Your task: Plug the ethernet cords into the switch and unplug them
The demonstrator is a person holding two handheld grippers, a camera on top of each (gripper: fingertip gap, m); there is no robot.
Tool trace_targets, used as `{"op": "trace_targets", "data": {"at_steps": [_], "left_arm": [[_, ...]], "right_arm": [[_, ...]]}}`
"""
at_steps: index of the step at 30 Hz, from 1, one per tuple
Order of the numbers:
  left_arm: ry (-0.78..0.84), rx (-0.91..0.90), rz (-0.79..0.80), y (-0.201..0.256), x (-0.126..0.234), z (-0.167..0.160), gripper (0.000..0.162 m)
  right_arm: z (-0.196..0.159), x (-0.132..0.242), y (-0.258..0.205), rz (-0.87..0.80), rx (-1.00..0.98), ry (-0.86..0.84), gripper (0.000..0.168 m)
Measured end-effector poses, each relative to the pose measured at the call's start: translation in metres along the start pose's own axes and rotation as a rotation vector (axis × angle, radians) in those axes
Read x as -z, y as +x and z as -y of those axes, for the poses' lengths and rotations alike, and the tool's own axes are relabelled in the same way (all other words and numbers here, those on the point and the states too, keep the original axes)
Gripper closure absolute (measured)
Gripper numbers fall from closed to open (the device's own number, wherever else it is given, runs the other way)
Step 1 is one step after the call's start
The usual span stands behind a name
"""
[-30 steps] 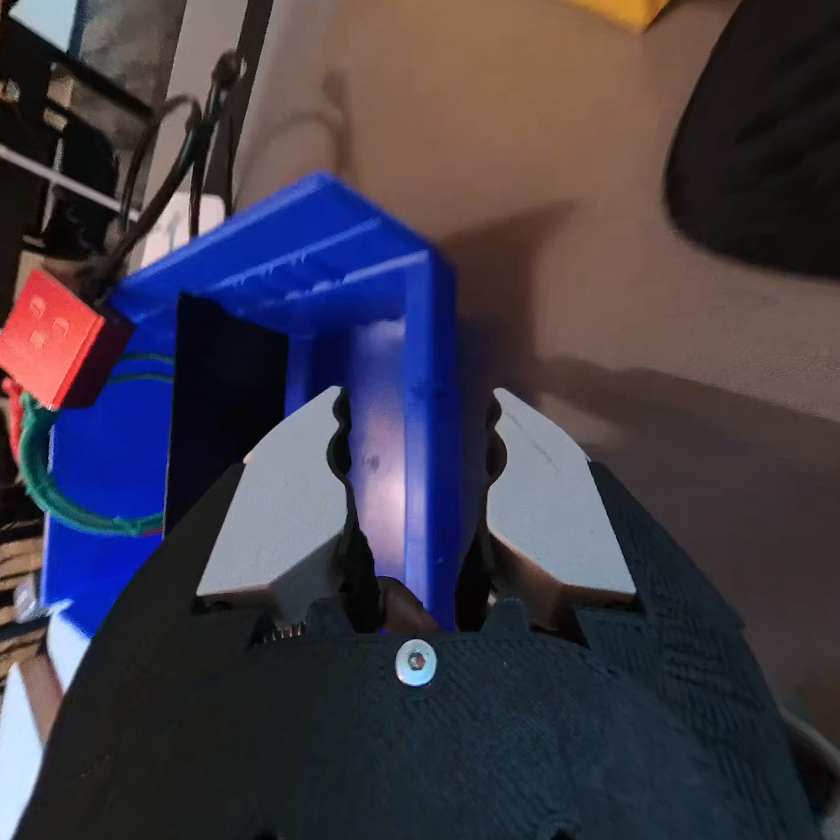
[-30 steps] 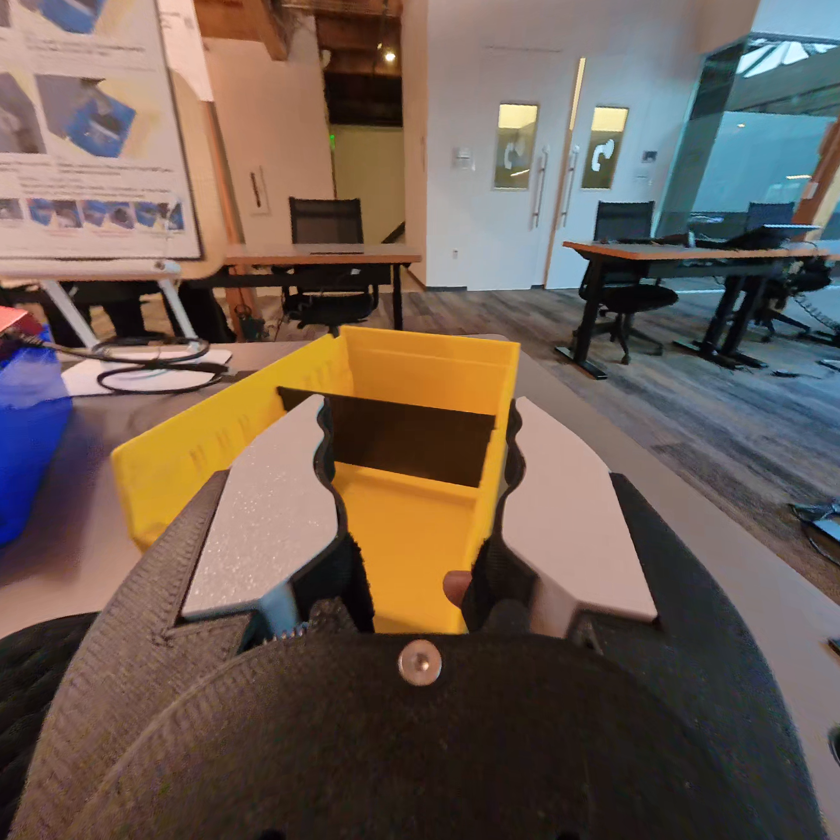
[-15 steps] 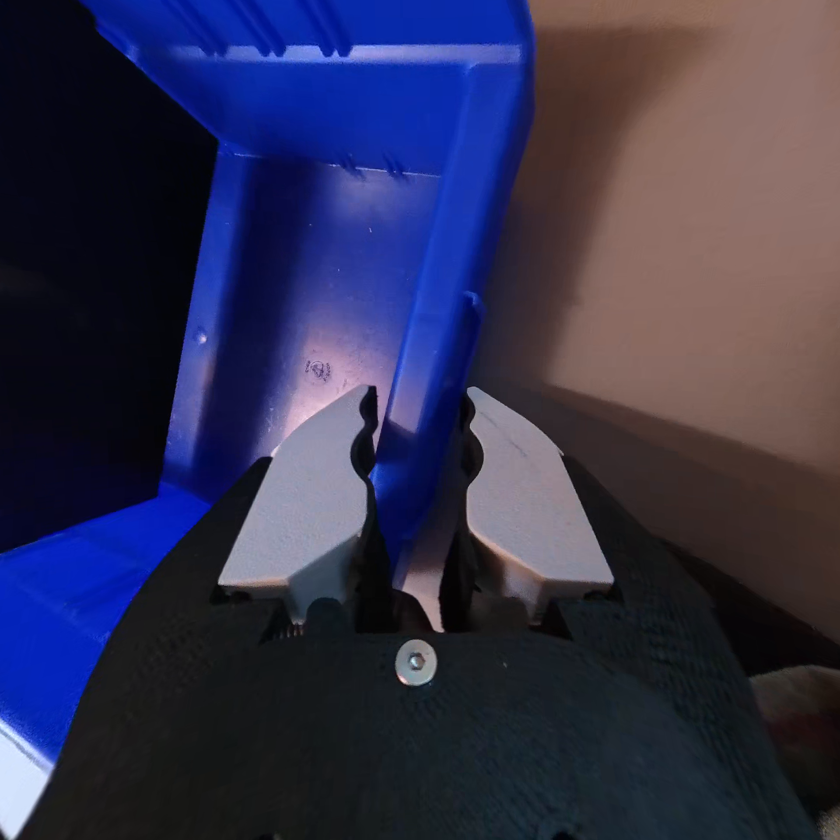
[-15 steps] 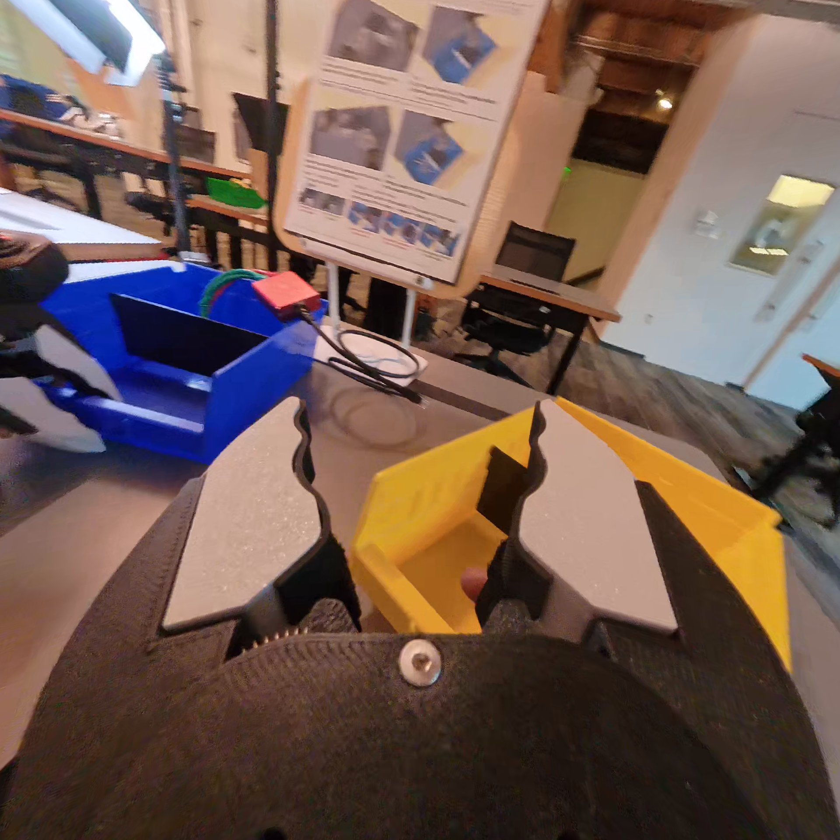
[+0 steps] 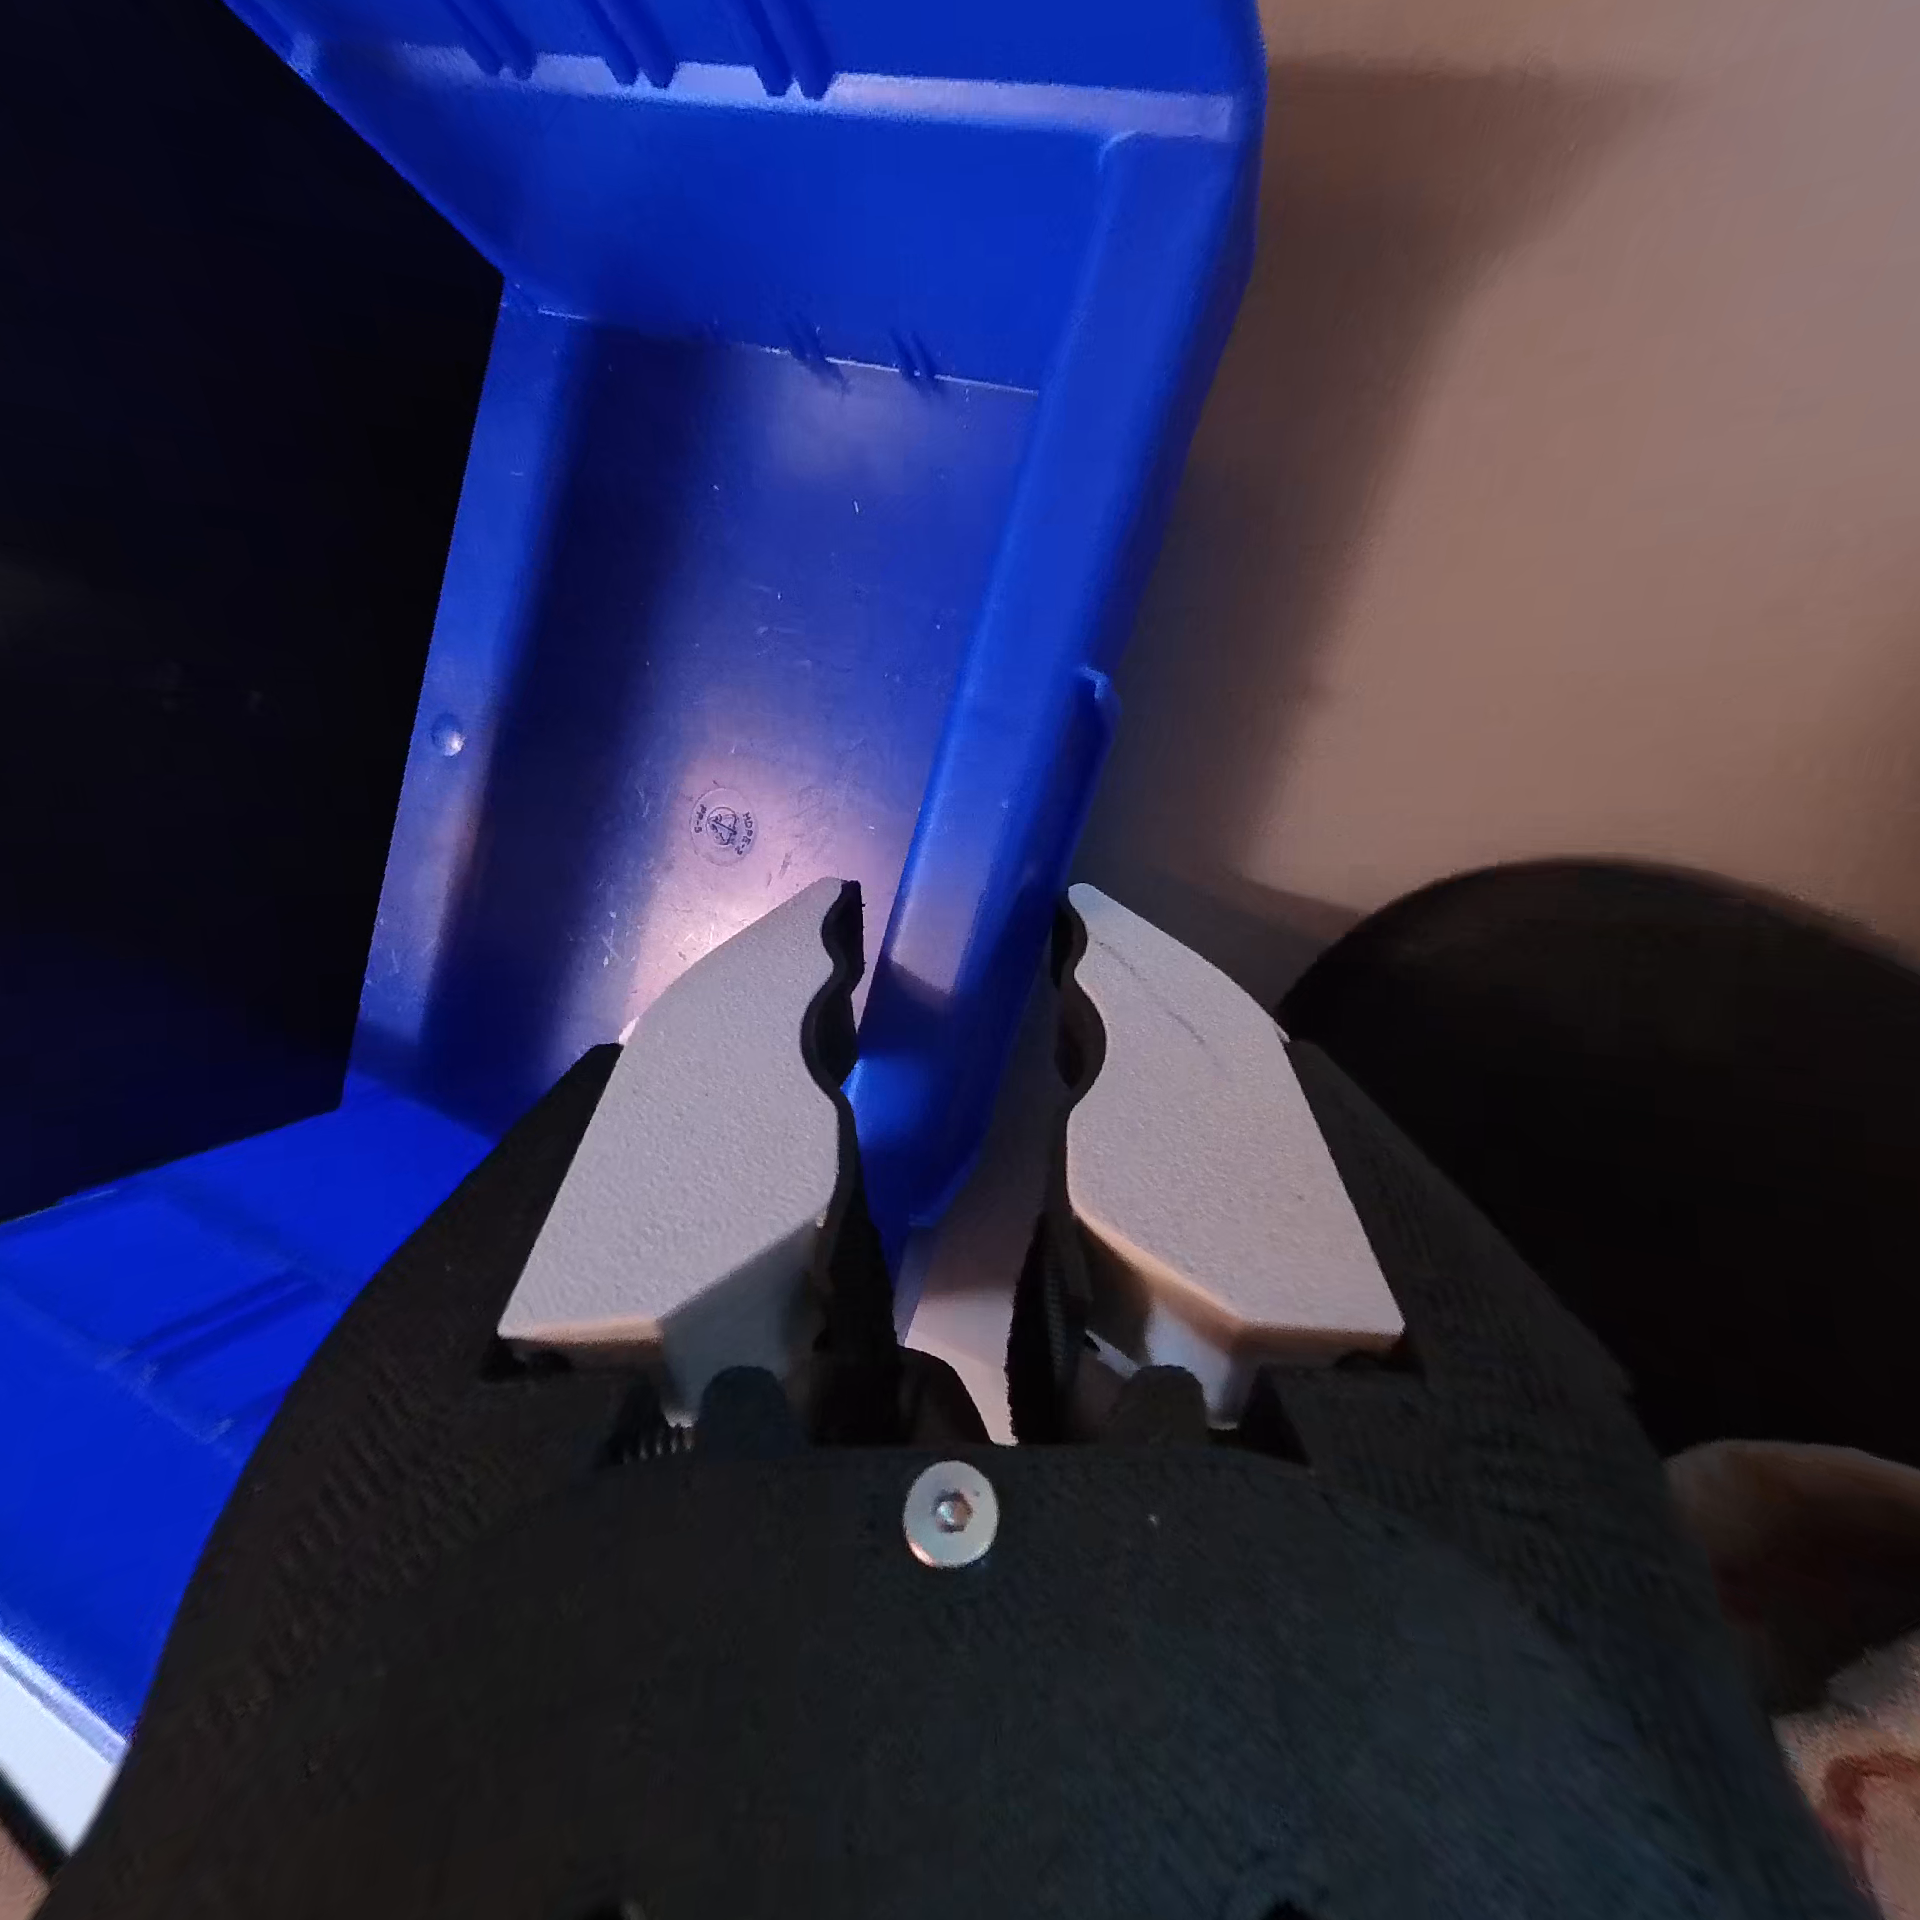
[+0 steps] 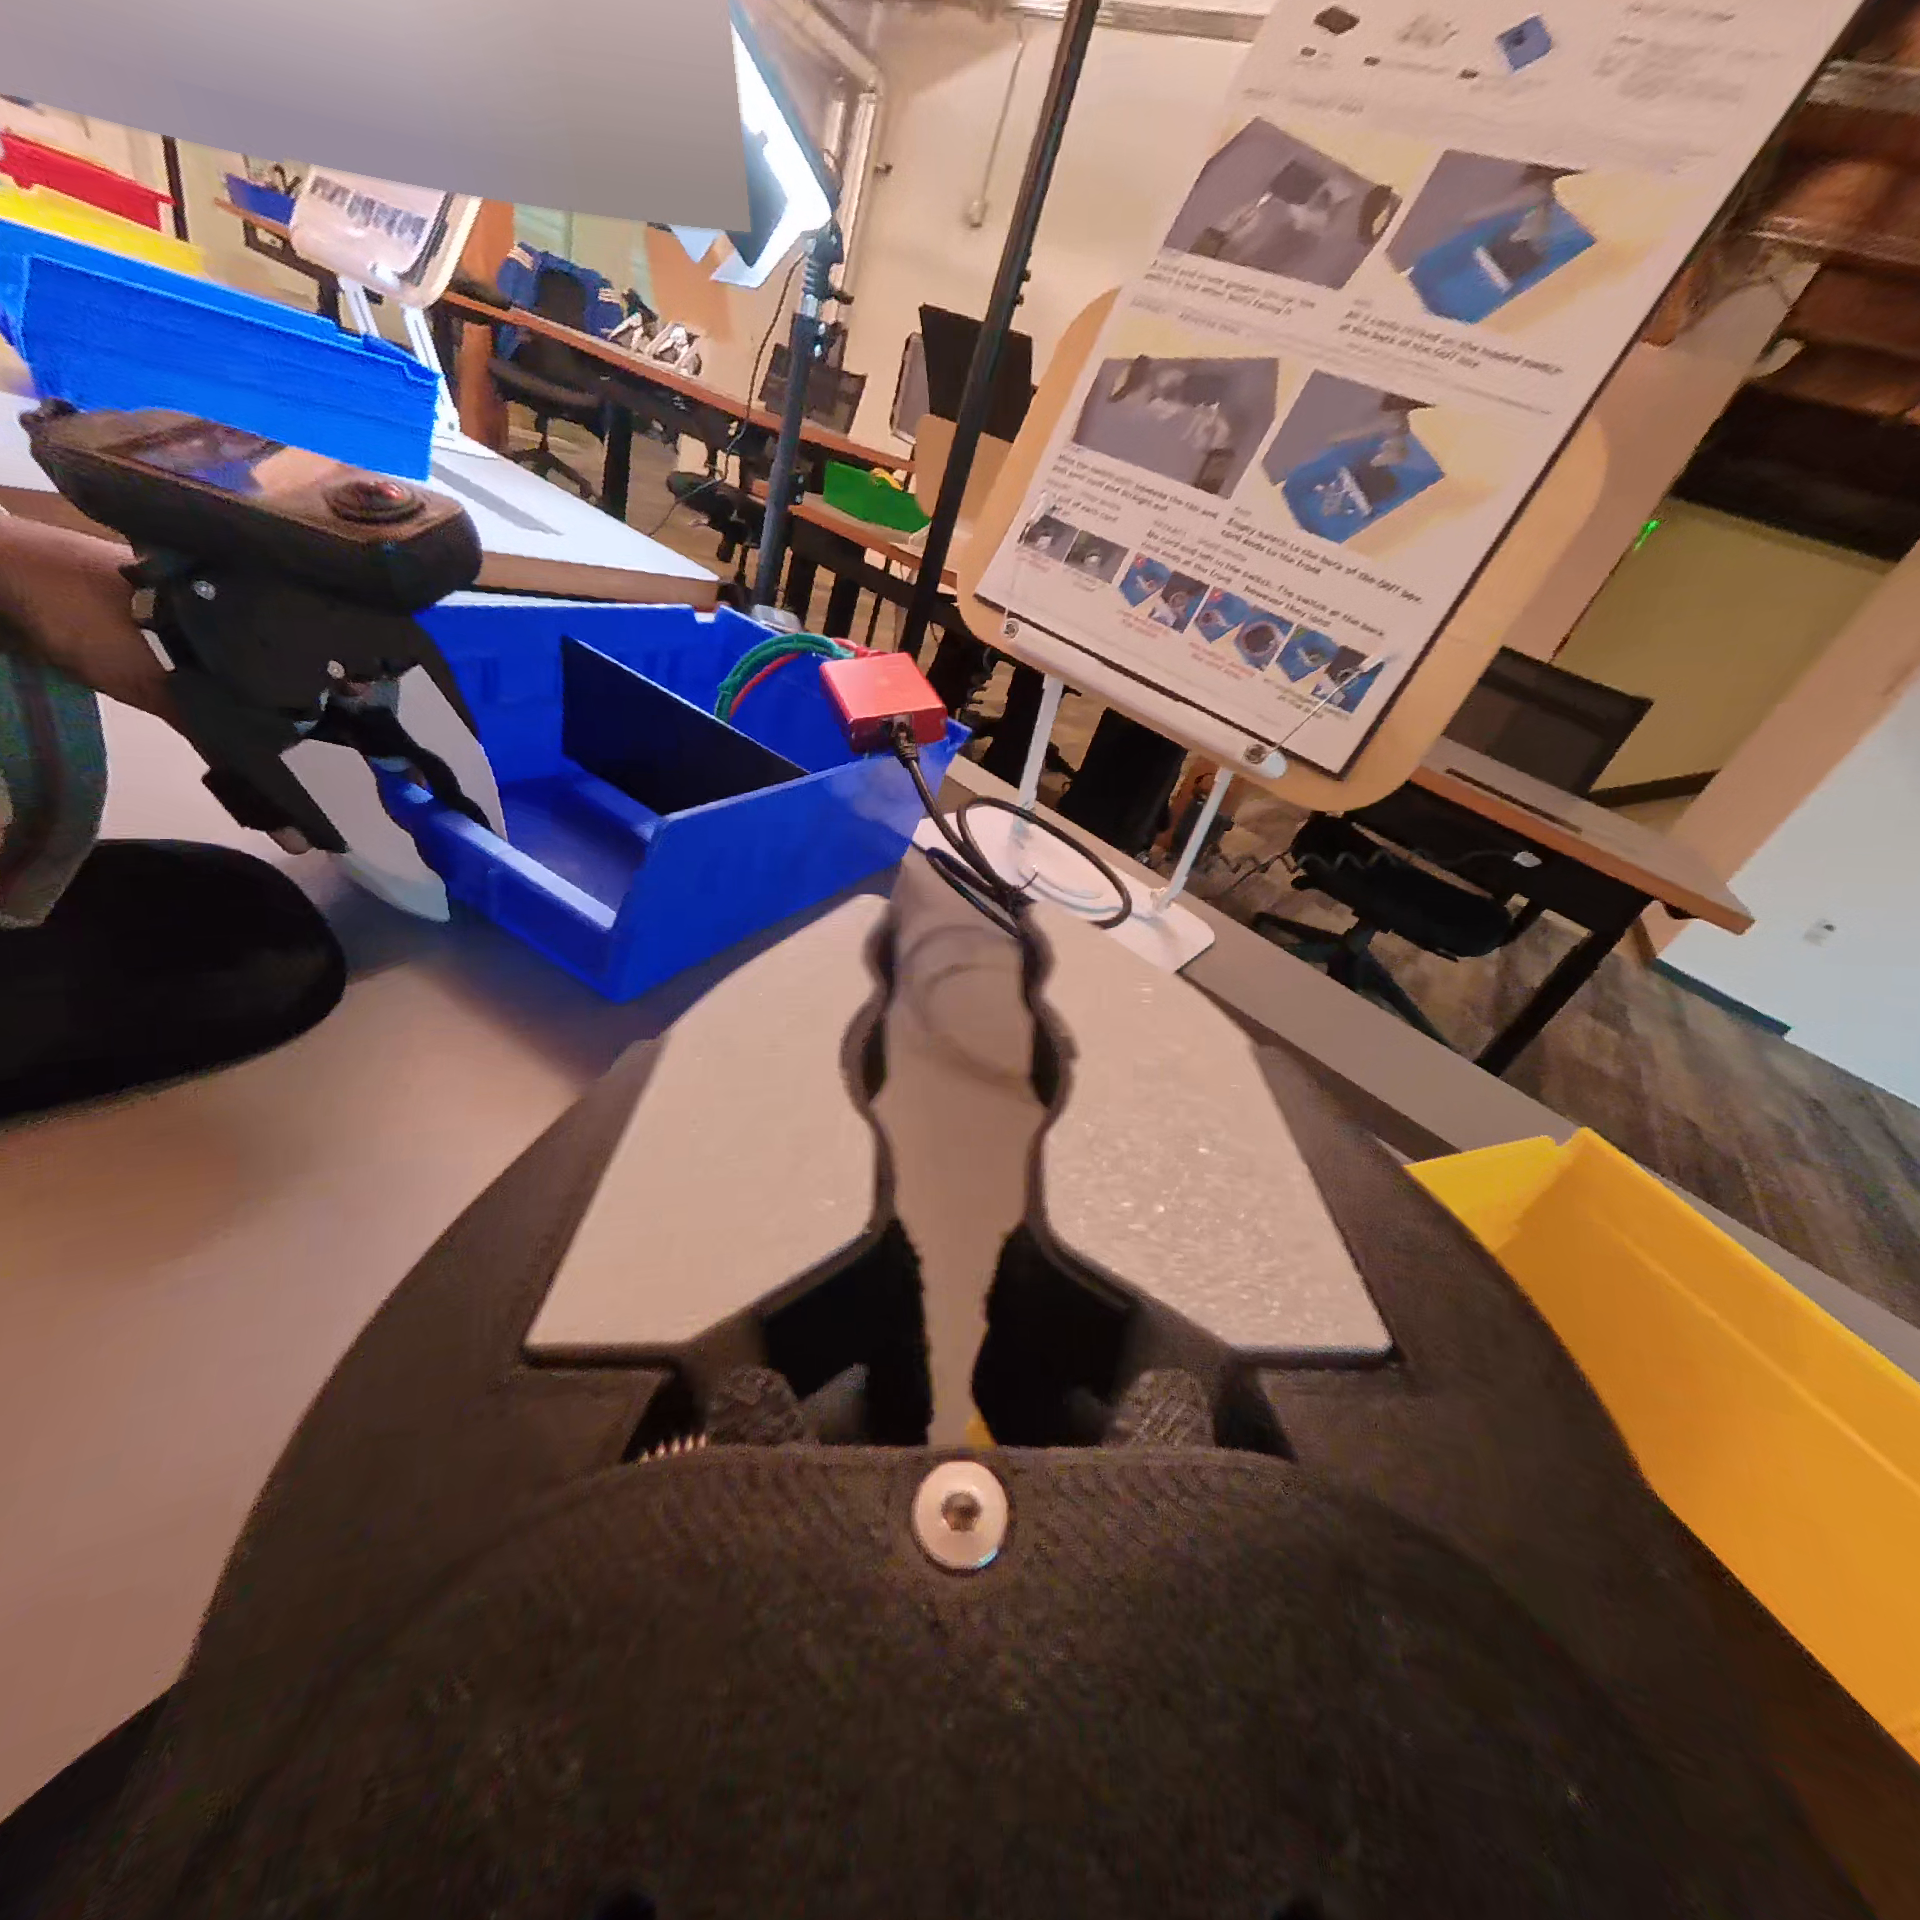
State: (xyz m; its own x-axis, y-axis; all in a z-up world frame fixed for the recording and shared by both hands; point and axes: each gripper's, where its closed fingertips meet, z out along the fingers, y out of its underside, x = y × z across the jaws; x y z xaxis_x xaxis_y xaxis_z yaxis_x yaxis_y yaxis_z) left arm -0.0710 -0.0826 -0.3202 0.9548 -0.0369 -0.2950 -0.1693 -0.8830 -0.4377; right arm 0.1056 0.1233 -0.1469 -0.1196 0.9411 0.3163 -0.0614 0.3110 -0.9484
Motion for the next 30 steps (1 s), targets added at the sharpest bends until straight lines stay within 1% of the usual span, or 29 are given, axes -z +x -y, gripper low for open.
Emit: {"op": "trace_targets", "data": {"at_steps": [1,2,3,4,5,7,8,9,10,11,12,14,15,16,17,18,22,24,25,26,27,29,30], "left_arm": [[-0.001,0.003,0.002,-0.001,0.002,-0.005,0.127],[-0.002,0.010,0.005,-0.003,0.004,-0.010,0.126],[-0.003,0.014,0.007,-0.005,0.007,-0.015,0.127],[-0.002,0.011,0.009,-0.007,0.009,-0.021,0.126],[0.006,-0.003,0.011,-0.008,0.011,-0.026,0.126],[0.014,-0.015,0.009,-0.011,0.017,-0.038,0.126],[0.006,-0.004,0.002,-0.012,0.020,-0.045,0.126],[0.001,0.002,-0.004,-0.014,0.023,-0.051,0.126],[0.000,0.004,-0.006,-0.015,0.025,-0.057,0.125],[-0.001,0.007,-0.007,-0.017,0.028,-0.063,0.125],[-0.006,0.016,-0.010,-0.018,0.031,-0.070,0.124],[-0.016,0.037,-0.013,-0.021,0.036,-0.081,0.123],[-0.019,0.047,-0.012,-0.022,0.039,-0.087,0.123],[-0.023,0.058,-0.011,-0.024,0.041,-0.093,0.122],[-0.026,0.070,-0.009,-0.025,0.044,-0.099,0.121],[-0.028,0.081,-0.004,-0.027,0.046,-0.104,0.121],[-0.037,0.123,0.009,-0.035,0.055,-0.126,0.118],[-0.040,0.149,0.016,-0.039,0.059,-0.136,0.117],[-0.040,0.161,0.019,-0.041,0.061,-0.141,0.116],[-0.041,0.180,0.020,-0.043,0.063,-0.145,0.114],[-0.040,0.211,0.023,-0.045,0.065,-0.150,0.110],[-0.032,0.262,0.031,-0.051,0.067,-0.157,0.101],[-0.033,0.271,0.033,-0.052,0.068,-0.160,0.100]], "right_arm": [[-0.002,-0.003,-0.002,0.010,-0.006,-0.007,0.133],[-0.004,-0.006,-0.005,0.028,-0.009,-0.023,0.135],[-0.006,-0.007,-0.010,0.053,0.001,-0.043,0.161],[-0.007,-0.008,-0.012,0.060,0.015,-0.054,0.167],[-0.007,-0.009,-0.014,0.067,0.030,-0.059,0.168],[-0.006,-0.013,-0.015,0.056,0.037,-0.064,0.163],[-0.006,-0.015,-0.014,0.045,0.031,-0.060,0.154],[-0.006,-0.017,-0.014,0.044,0.020,-0.058,0.141],[-0.007,-0.018,-0.016,0.049,0.010,-0.065,0.139],[-0.007,-0.019,-0.018,0.062,0.013,-0.072,0.159],[-0.007,-0.019,-0.022,0.080,0.020,-0.070,0.166],[-0.006,-0.022,-0.028,0.111,0.019,-0.071,0.167],[-0.006,-0.024,-0.029,0.111,0.014,-0.075,0.164],[-0.006,-0.027,-0.029,0.106,0.010,-0.074,0.156],[-0.006,-0.029,-0.030,0.106,0.007,-0.072,0.142],[-0.006,-0.032,-0.033,0.115,0.000,-0.078,0.135],[-0.013,-0.042,-0.041,0.153,-0.036,-0.122,0.120],[-0.014,-0.045,-0.043,0.155,-0.048,-0.127,0.118],[-0.015,-0.045,-0.045,0.164,-0.050,-0.131,0.126],[-0.015,-0.043,-0.048,0.183,-0.040,-0.135,0.161],[-0.013,-0.042,-0.050,0.189,-0.033,-0.123,0.166],[-0.010,-0.041,-0.050,0.194,-0.032,-0.103,0.165],[-0.010,-0.041,-0.050,0.195,-0.038,-0.101,0.163]]}}
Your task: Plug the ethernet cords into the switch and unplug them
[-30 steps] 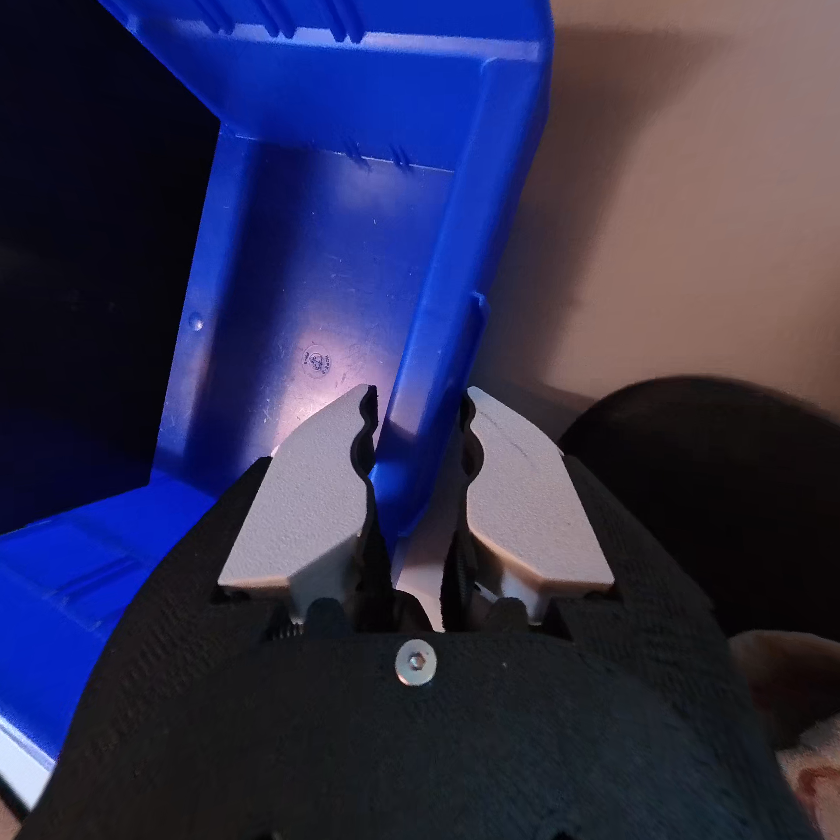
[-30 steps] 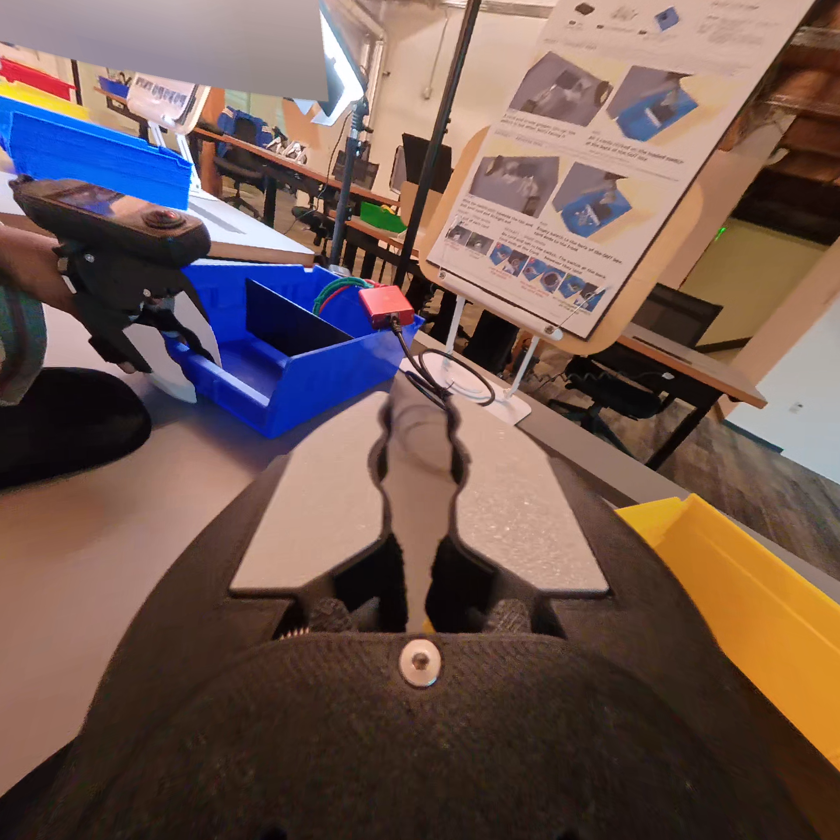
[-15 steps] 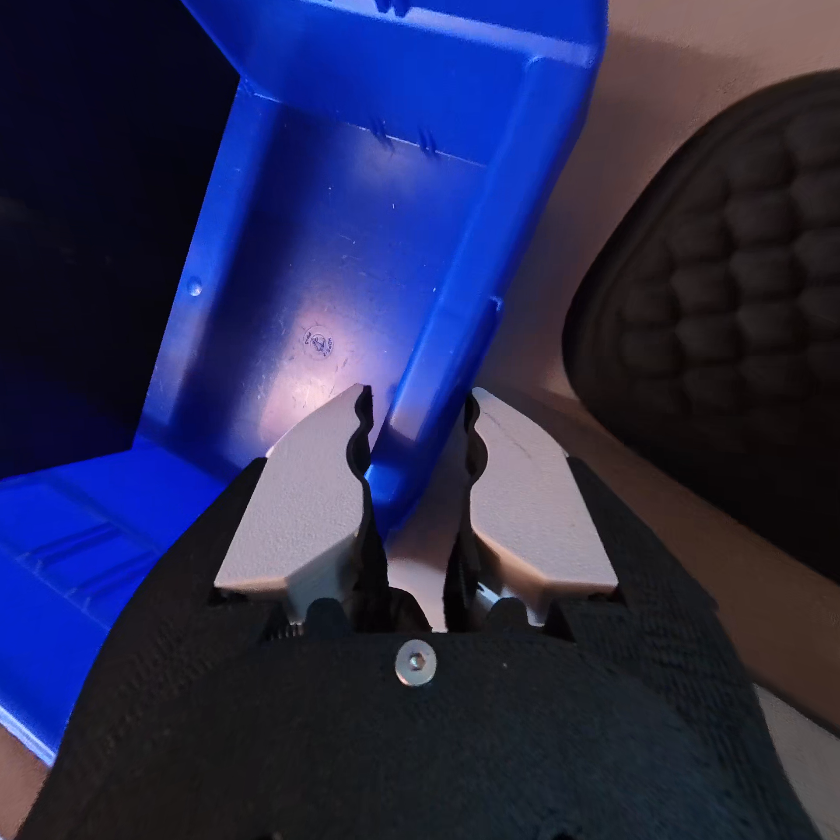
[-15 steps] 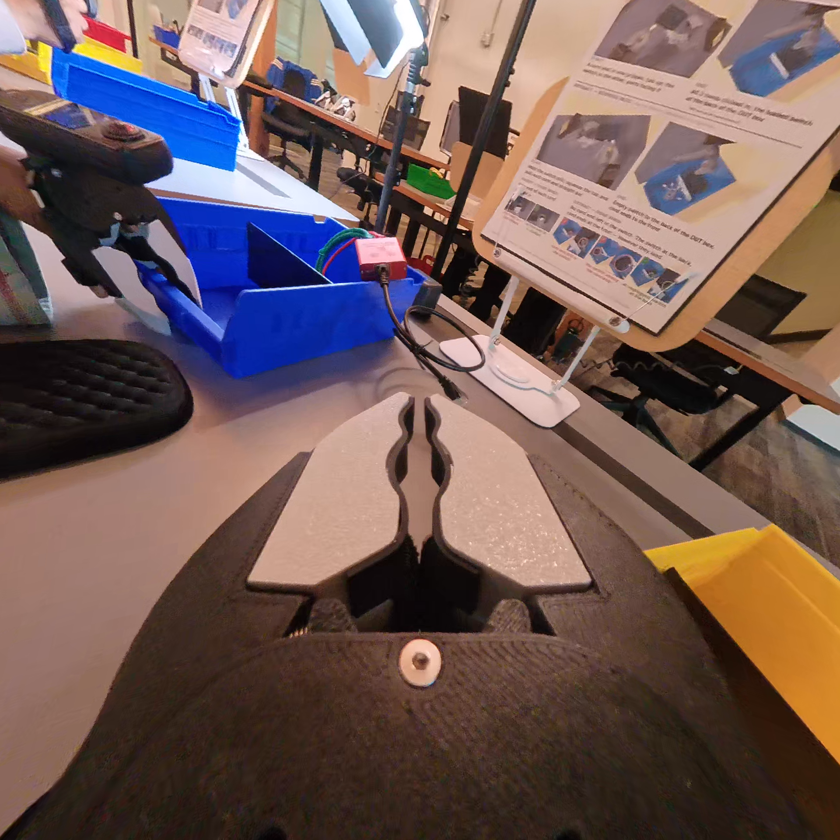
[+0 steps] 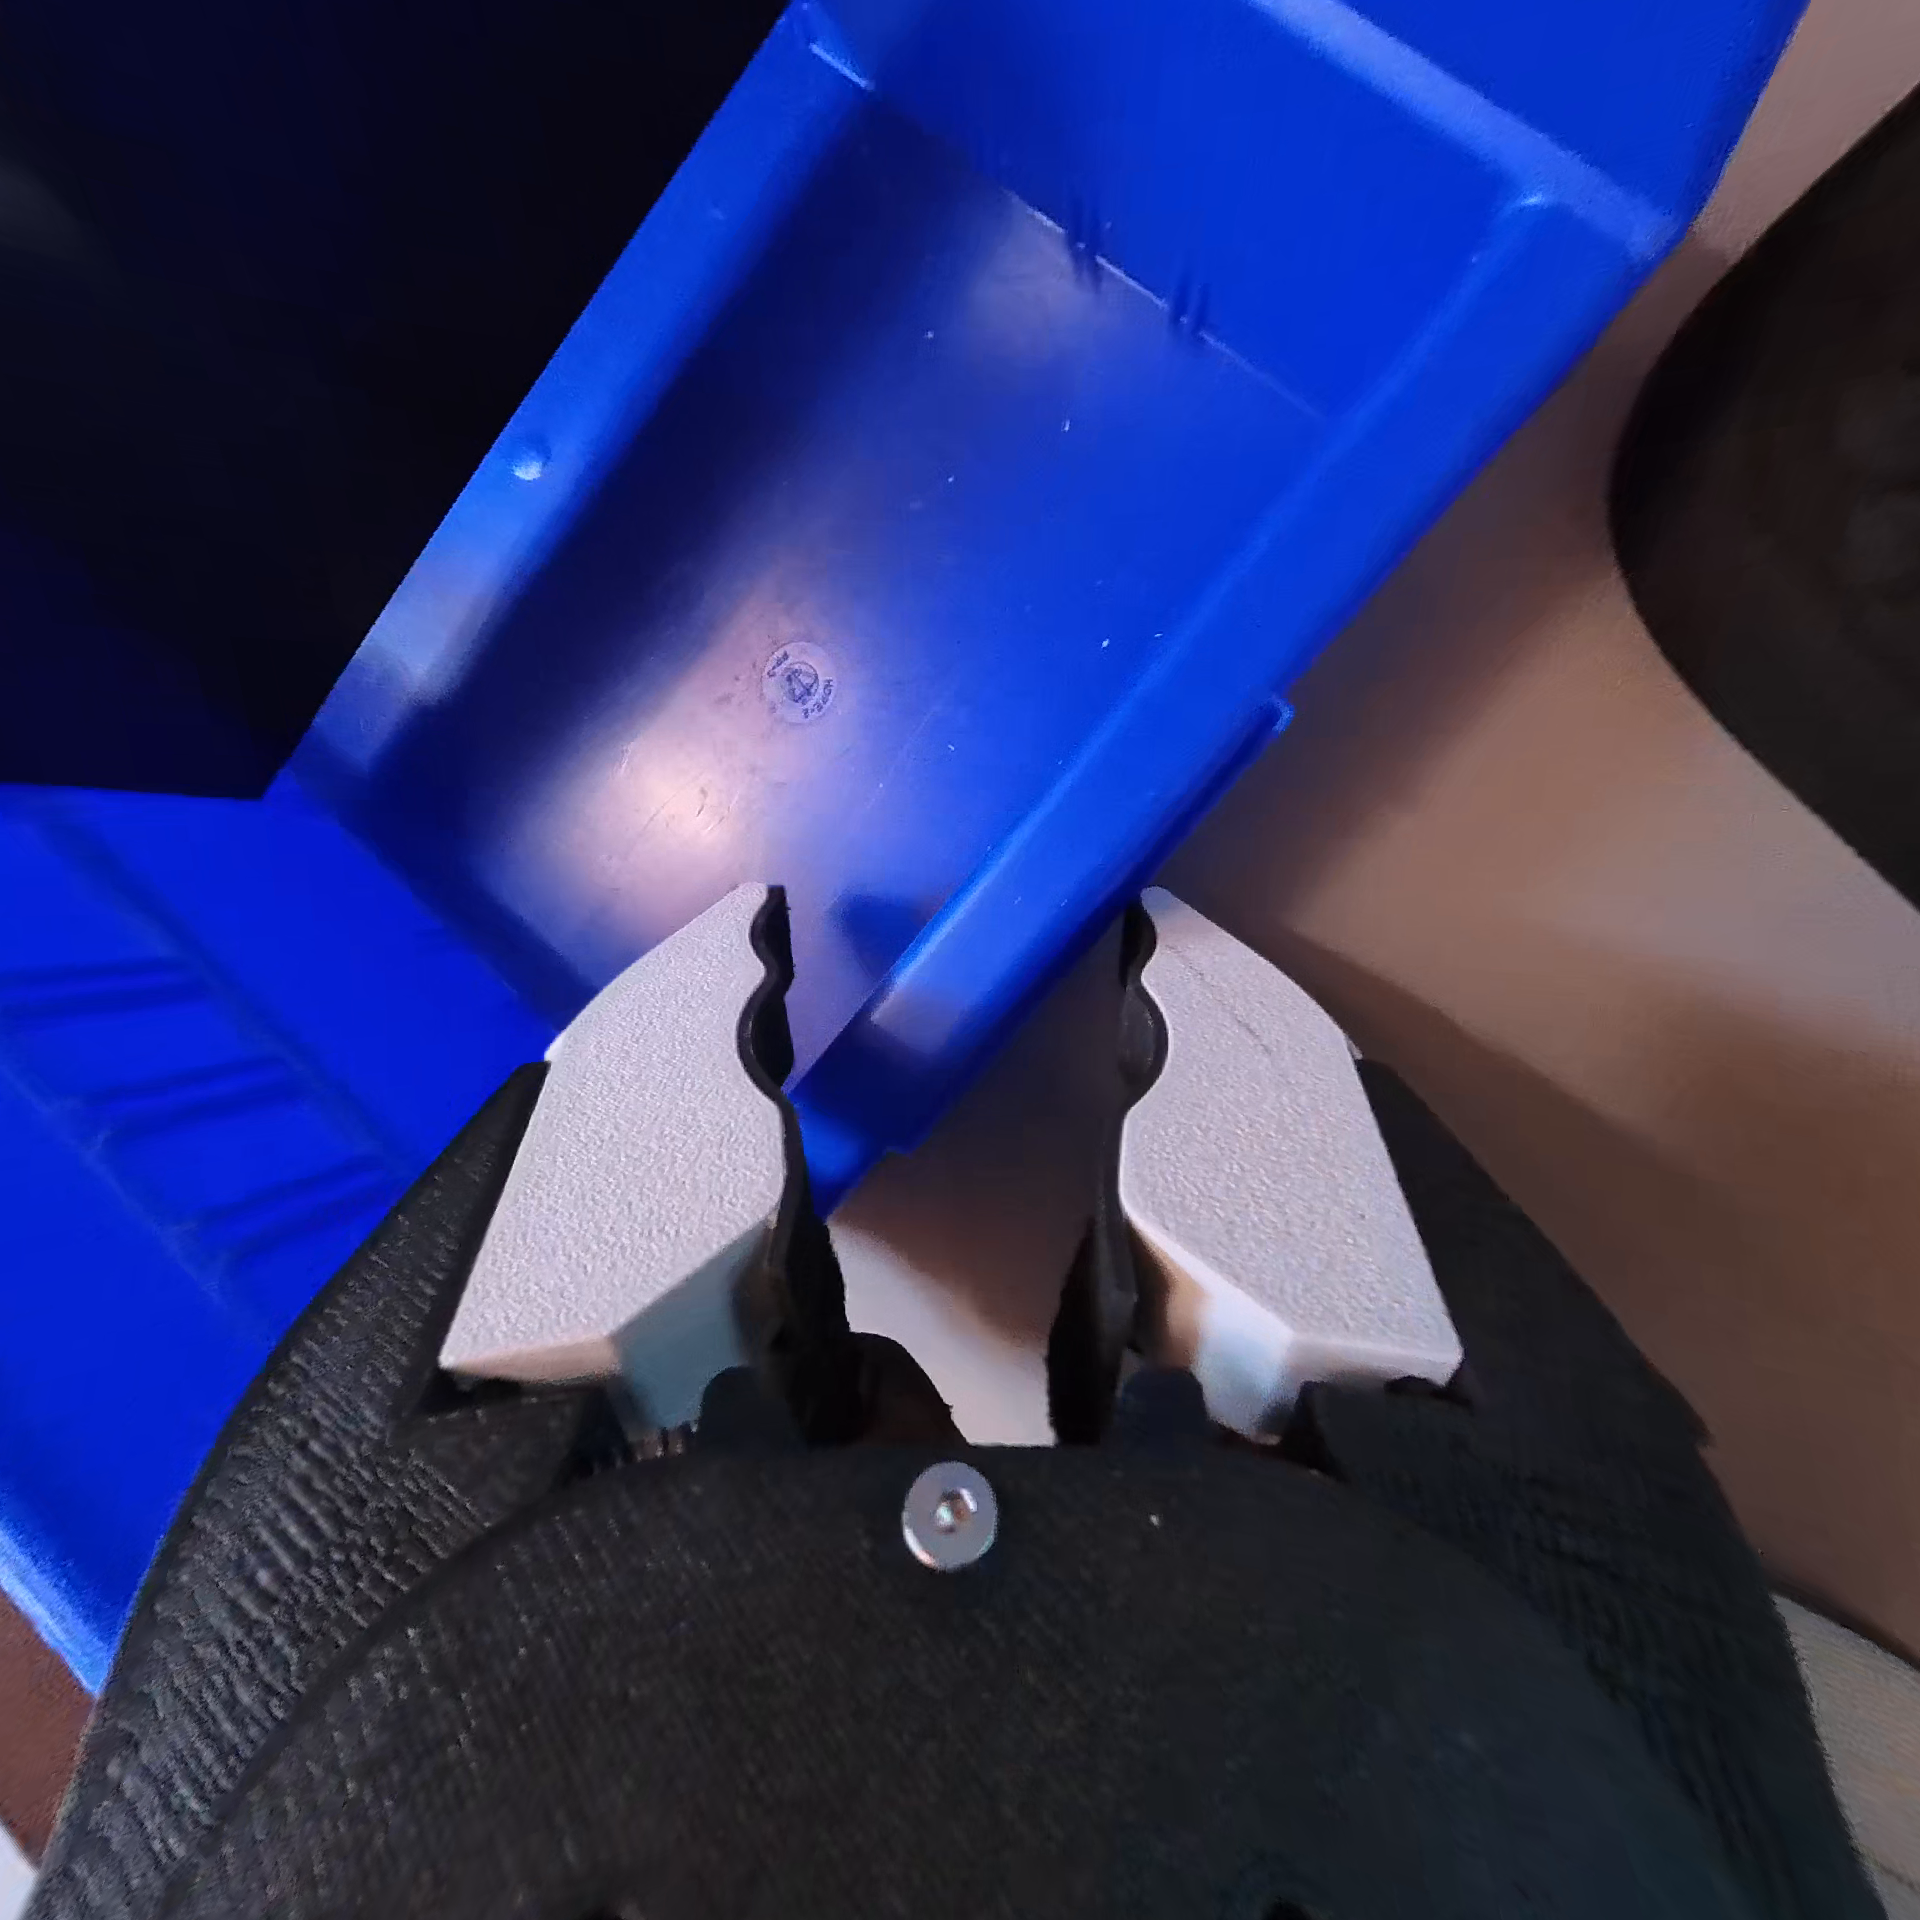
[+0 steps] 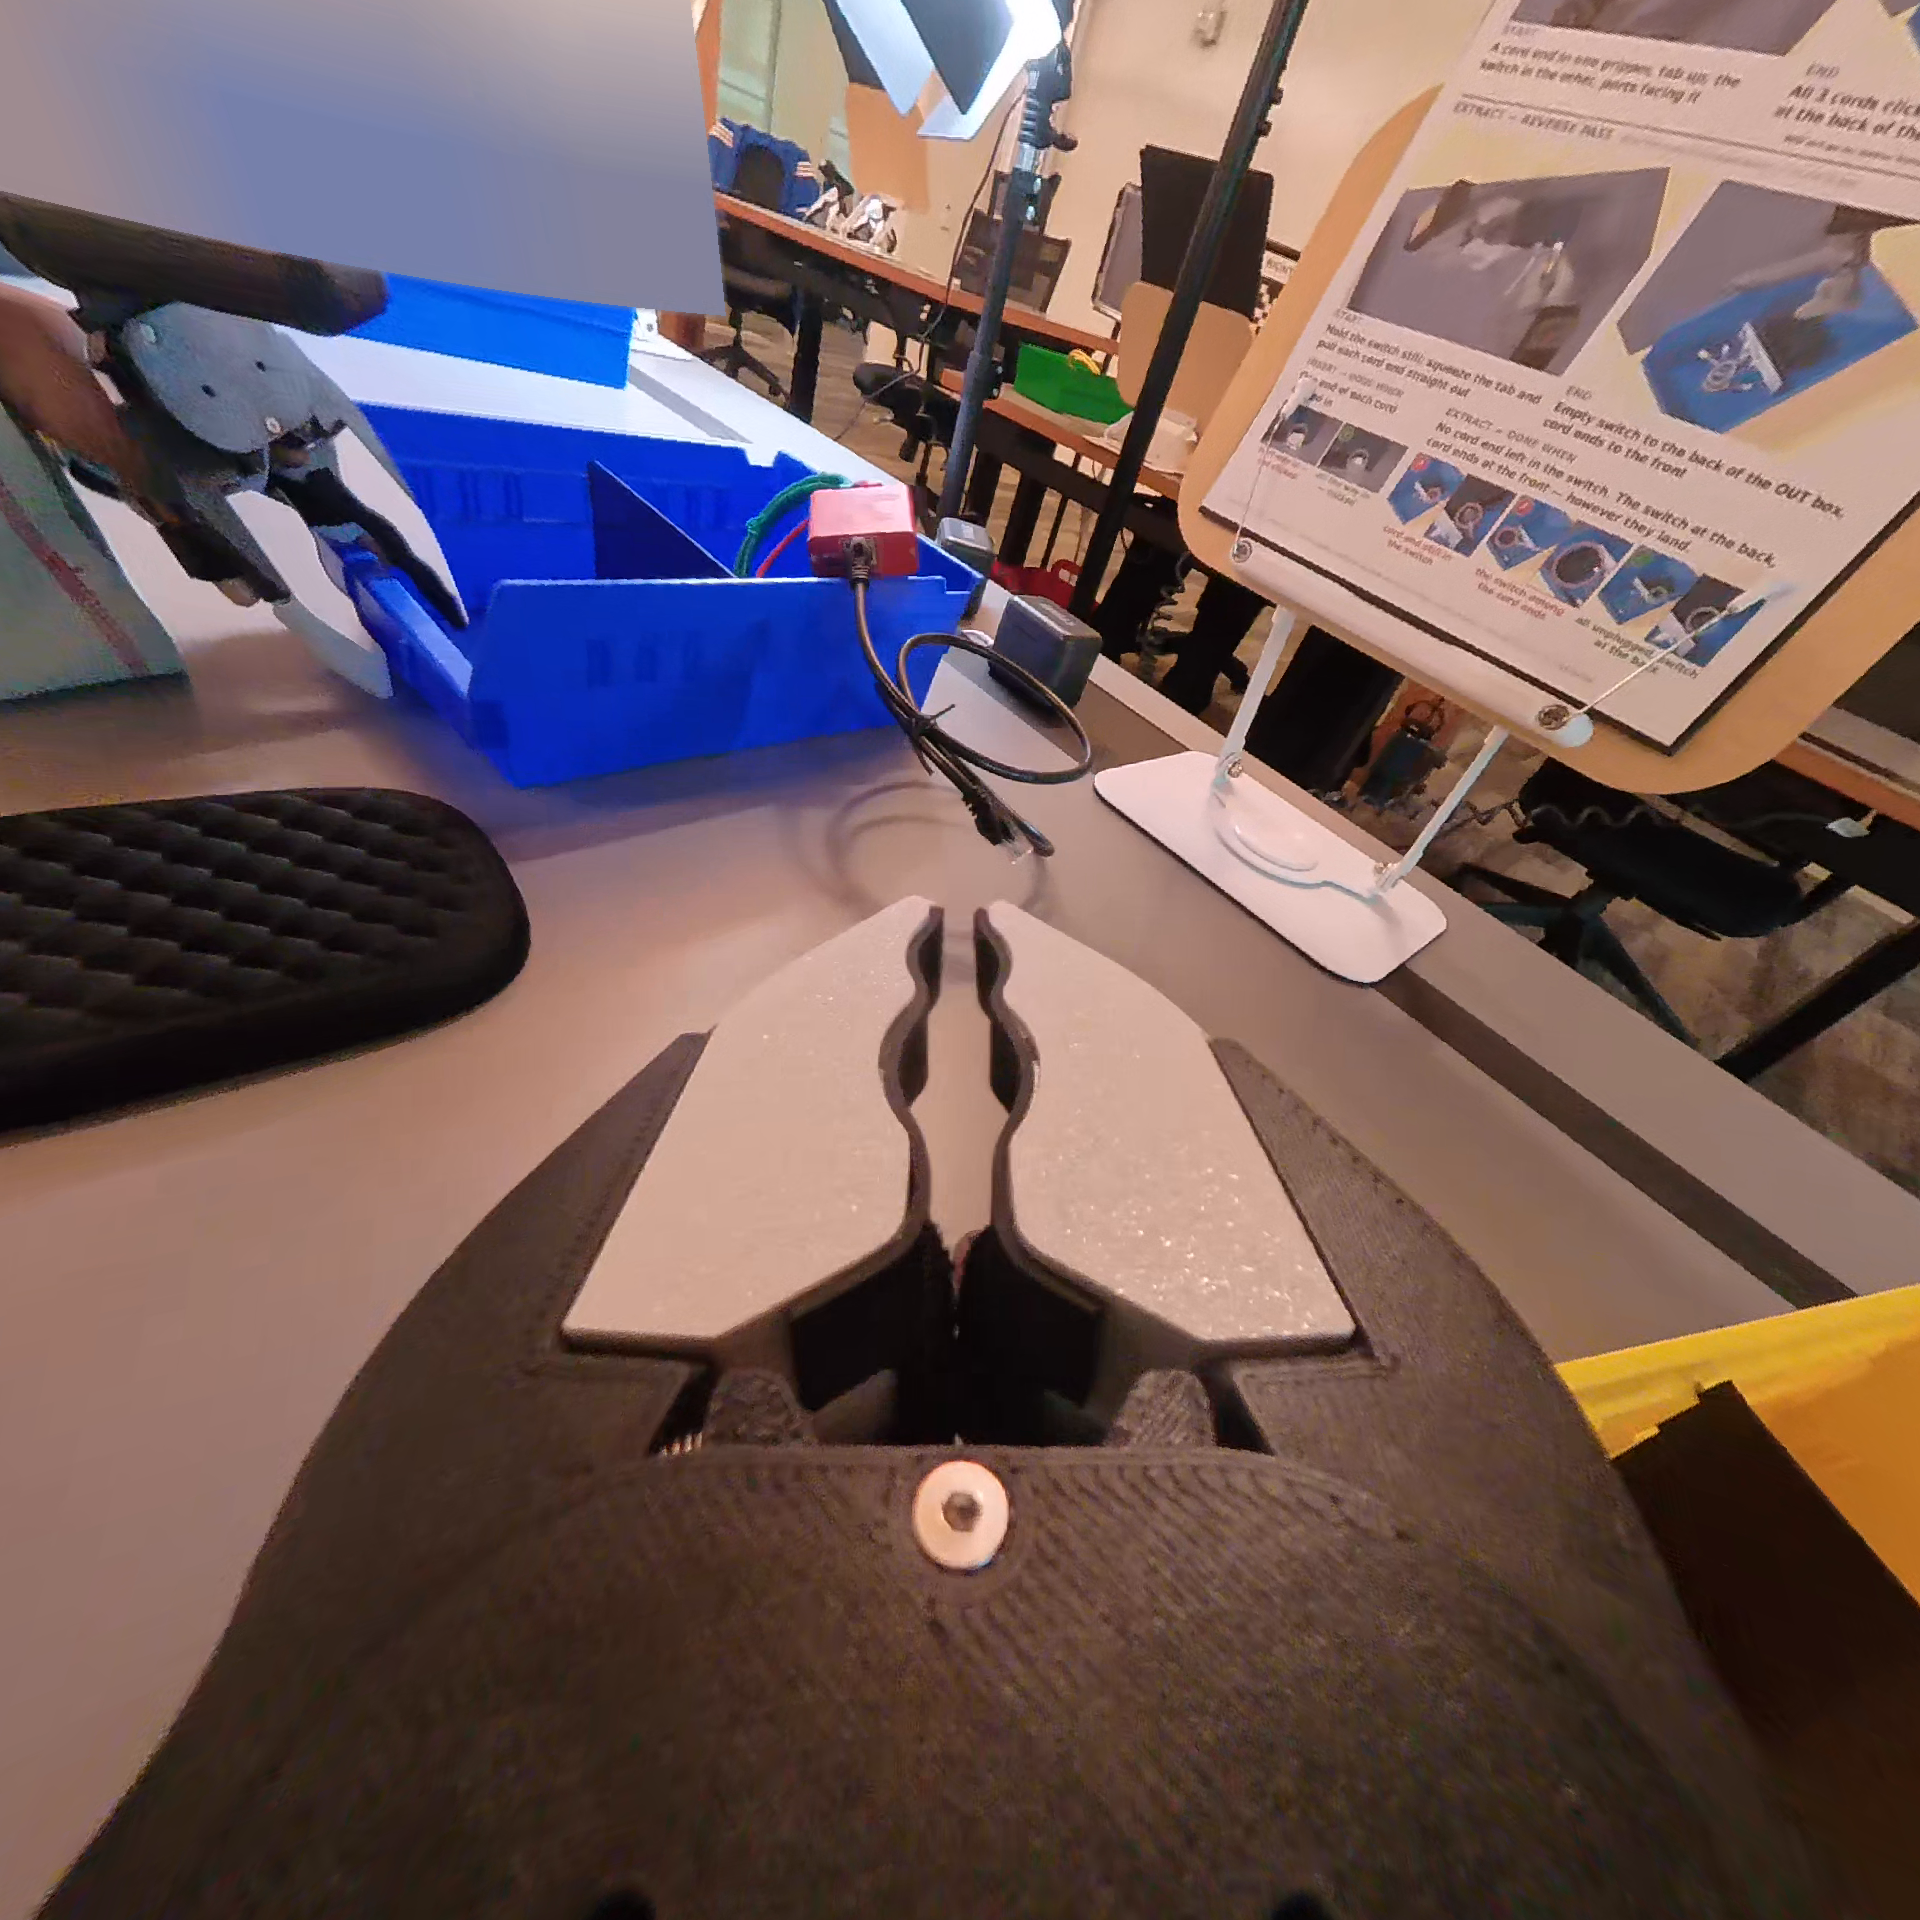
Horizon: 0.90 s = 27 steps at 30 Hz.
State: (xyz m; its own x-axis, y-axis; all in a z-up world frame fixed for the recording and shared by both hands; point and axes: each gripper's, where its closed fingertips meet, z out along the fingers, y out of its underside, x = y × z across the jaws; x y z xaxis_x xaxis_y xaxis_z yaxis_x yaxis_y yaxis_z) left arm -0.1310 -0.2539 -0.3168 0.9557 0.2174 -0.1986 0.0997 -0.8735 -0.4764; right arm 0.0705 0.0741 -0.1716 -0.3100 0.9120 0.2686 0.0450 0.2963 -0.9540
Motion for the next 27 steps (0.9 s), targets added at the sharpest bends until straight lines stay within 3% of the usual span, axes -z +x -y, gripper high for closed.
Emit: {"op": "trace_targets", "data": {"at_steps": [2,5,7,9,11,12,14,16,22,27], "left_arm": [[-0.012,0.011,-0.006,-0.001,0.001,-0.003,0.100],[0.059,0.066,-0.052,0.006,0.007,0.006,0.106],[0.272,0.172,-0.161,0.017,0.031,0.037,0.113],[0.614,0.343,-0.191,0.002,0.071,0.086,0.110],[0.988,0.704,-0.310,-0.033,0.113,0.131,0.107],[1.059,0.850,-0.447,-0.044,0.121,0.145,0.099],[1.024,1.039,-0.601,-0.067,0.108,0.164,0.077],[0.916,1.150,-0.600,-0.089,0.077,0.175,0.067],[0.612,1.237,-0.501,-0.122,0.009,0.181,0.063],[0.555,1.303,-0.569,-0.119,-0.011,0.198,0.069]], "right_arm": [[-0.002,0.000,0.003,-0.014,-0.016,0.001,0.143],[-0.009,0.002,0.007,-0.033,-0.021,-0.025,0.135],[-0.013,0.005,0.010,-0.050,-0.018,-0.035,0.135],[-0.015,0.007,0.013,-0.063,-0.029,-0.034,0.135],[-0.014,0.007,0.014,-0.063,-0.051,-0.014,0.135],[-0.013,0.007,0.014,-0.056,-0.057,-0.004,0.136],[-0.010,0.005,0.013,-0.045,-0.048,0.003,0.136],[-0.007,0.005,0.012,-0.049,-0.012,-0.003,0.136],[-0.001,0.013,0.013,-0.073,0.122,-0.029,0.135],[0.009,0.020,0.017,-0.095,0.150,0.019,0.136]]}}
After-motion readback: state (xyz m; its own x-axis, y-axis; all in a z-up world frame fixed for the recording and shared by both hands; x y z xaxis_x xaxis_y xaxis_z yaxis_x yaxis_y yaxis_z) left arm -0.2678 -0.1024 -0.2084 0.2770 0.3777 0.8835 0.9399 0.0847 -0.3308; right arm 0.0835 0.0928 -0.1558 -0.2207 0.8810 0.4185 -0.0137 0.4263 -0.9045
